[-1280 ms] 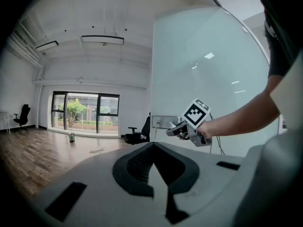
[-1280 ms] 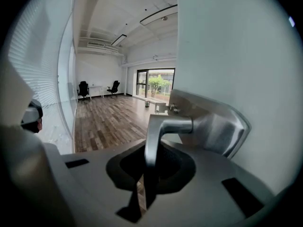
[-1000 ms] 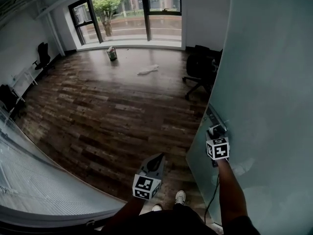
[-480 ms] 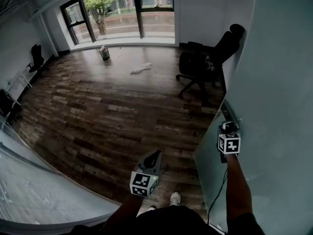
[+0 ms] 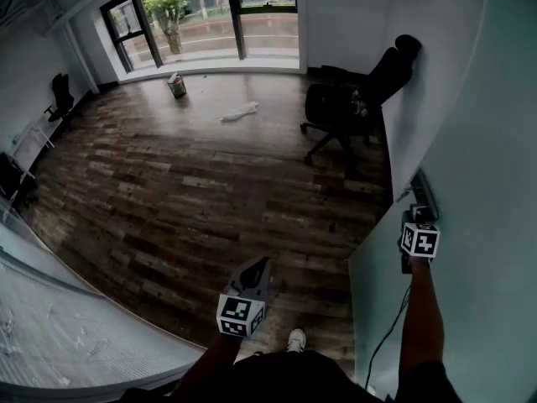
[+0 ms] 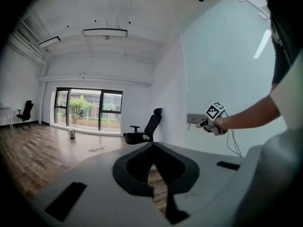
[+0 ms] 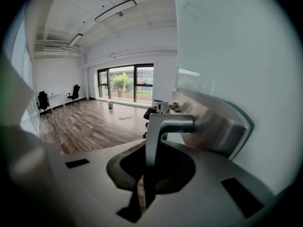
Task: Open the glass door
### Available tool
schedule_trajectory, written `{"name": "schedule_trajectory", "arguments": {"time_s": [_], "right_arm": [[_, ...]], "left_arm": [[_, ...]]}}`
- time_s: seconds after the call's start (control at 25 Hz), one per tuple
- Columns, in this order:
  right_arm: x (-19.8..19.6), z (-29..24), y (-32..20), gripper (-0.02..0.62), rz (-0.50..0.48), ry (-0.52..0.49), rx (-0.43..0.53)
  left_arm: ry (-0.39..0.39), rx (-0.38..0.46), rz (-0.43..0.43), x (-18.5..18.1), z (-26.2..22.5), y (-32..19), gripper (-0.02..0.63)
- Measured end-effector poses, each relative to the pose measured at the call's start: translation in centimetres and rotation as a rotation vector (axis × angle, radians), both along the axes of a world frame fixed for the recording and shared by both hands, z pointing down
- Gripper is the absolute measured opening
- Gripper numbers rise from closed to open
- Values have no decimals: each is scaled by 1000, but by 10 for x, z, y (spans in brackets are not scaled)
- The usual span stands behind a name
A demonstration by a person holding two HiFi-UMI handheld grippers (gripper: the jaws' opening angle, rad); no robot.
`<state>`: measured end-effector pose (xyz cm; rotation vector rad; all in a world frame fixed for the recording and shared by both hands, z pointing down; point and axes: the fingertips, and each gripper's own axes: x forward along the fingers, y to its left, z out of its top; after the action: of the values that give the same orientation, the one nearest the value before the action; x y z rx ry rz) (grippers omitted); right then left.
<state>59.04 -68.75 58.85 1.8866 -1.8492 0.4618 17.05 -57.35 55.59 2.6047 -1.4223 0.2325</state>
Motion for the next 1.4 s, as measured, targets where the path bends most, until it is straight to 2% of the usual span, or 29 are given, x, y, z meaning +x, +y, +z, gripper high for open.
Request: {"name": "schedule_trajectory", "arguments": {"time_s": [0.2,0.36,0.48,0.64,0.88,1.0,1.24,1.4], "right_arm": [[46,2,-4,28,50,-9,-7],[81,2,-6,26,96,-3,-9],[101,4,-2,25,126,0,-16],[122,4,-4,25,148,-6,-29],[142,7,-4,25,171,28,-40],[148,5,-1,26,166,51,-90],[152,-2,7,29,147,133,-178],[141,-20,15,50,150,91,-177]], "left_arm": [[-39,20,28,17,-2,-10,-3],[-34,24,47,31,-3,-18,-3],[-73,35,68,37,4,-17,-3],[-74,19,83,48,9,-21,-3],[-65,6,101,61,13,-23,-3],[-24,-16,90,60,8,-25,-3],[-9,-26,81,61,11,-15,-3],[-5,-23,83,52,5,-5,-3]]}}
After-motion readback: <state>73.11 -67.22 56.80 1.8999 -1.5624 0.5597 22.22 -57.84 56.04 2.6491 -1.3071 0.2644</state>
